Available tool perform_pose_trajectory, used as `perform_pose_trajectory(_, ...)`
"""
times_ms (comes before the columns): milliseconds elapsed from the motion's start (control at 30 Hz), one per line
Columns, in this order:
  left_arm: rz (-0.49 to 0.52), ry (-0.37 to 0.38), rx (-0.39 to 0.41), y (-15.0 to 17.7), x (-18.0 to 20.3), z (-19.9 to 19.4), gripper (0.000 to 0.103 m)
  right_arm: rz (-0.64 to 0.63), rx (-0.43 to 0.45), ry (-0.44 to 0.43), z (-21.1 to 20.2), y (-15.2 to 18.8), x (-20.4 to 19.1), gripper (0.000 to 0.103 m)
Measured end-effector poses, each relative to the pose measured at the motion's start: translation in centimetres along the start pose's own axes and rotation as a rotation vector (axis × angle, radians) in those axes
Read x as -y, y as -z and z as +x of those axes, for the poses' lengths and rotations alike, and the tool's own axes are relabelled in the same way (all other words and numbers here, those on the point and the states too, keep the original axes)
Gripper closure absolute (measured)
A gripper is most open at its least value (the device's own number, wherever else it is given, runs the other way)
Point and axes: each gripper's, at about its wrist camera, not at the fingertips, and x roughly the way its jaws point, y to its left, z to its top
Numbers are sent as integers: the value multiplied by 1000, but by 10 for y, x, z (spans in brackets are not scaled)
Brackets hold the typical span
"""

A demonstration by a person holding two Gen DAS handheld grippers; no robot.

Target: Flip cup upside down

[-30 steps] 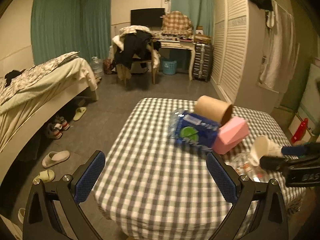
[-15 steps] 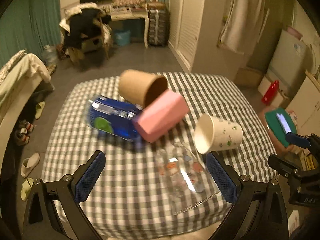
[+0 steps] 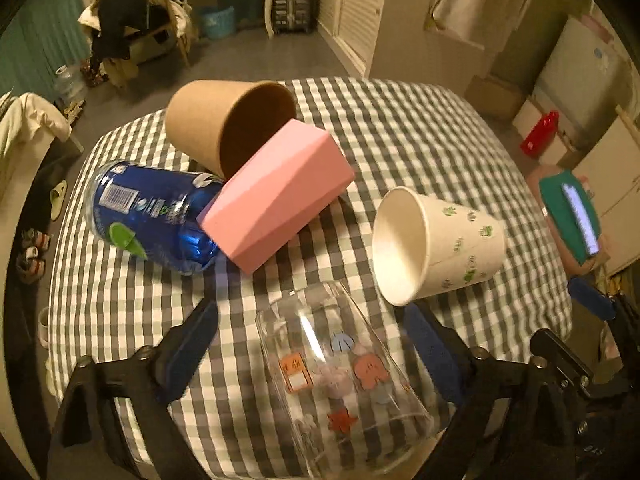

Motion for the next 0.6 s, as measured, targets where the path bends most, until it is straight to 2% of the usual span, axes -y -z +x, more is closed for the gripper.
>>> perform_pose_trajectory(100,42,-17,-55,-7,5,14,21,9,-10,-16,7,1,1,18)
perform_pose_trajectory(167,64,-5,-100,-8,6,23,33,10,-16,-27,11,1,2,18)
perform_pose_trajectory(367,94,8,-127,-18,6,25,37,39,-33,-33,20,1,9,18)
perform_pose_trajectory(500,108,-18,-57,-27,4,6,37,52,-23,-27,19,0,12,18)
perform_pose_trajectory(600,117,-61,57,-24,9,-15,38,57,-15,-22,18,-2,13,18)
